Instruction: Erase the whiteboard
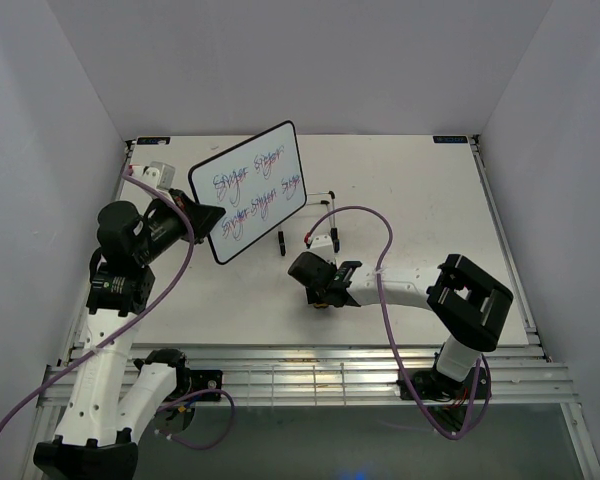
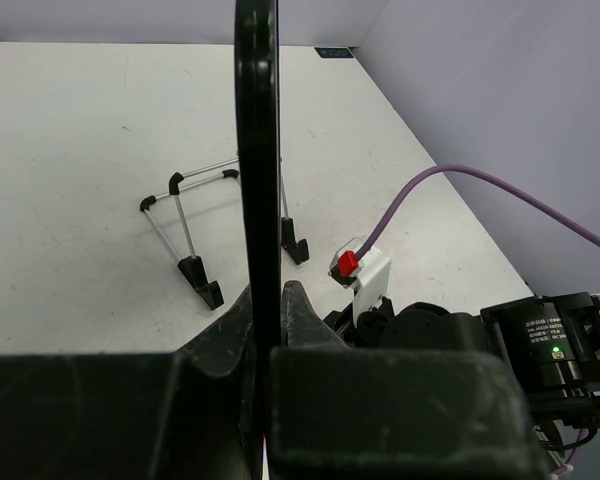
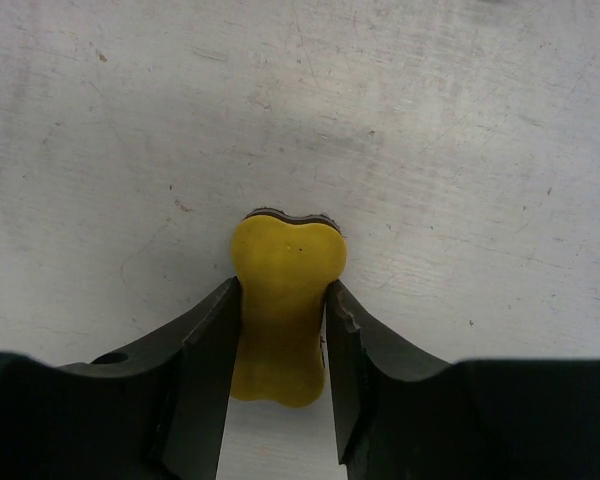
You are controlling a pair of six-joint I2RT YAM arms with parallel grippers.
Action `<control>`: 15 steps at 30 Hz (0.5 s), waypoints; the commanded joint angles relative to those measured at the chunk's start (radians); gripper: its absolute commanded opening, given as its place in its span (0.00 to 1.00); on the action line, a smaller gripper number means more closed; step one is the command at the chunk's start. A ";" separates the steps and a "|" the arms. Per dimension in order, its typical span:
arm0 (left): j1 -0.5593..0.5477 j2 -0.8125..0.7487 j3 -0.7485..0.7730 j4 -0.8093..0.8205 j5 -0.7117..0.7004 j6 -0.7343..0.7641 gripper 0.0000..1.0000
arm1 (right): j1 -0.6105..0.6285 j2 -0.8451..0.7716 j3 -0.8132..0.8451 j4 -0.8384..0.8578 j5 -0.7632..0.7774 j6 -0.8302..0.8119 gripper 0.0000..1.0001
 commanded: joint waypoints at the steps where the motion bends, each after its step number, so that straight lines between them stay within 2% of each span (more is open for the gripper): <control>1: -0.006 -0.031 0.015 0.085 -0.010 0.007 0.00 | -0.001 -0.007 -0.019 0.025 -0.005 0.018 0.40; 5: -0.009 -0.029 0.003 0.090 -0.006 0.002 0.00 | -0.001 -0.060 -0.024 0.013 -0.002 0.009 0.36; 9: -0.012 -0.034 -0.012 0.099 0.019 -0.012 0.00 | -0.001 -0.174 -0.060 -0.013 0.032 -0.005 0.36; 13: -0.013 -0.028 -0.029 0.113 0.063 -0.047 0.00 | -0.001 -0.382 -0.108 -0.094 0.113 -0.013 0.36; 15: -0.013 -0.008 -0.048 0.131 0.138 -0.088 0.00 | -0.001 -0.471 -0.140 -0.122 0.129 -0.034 0.36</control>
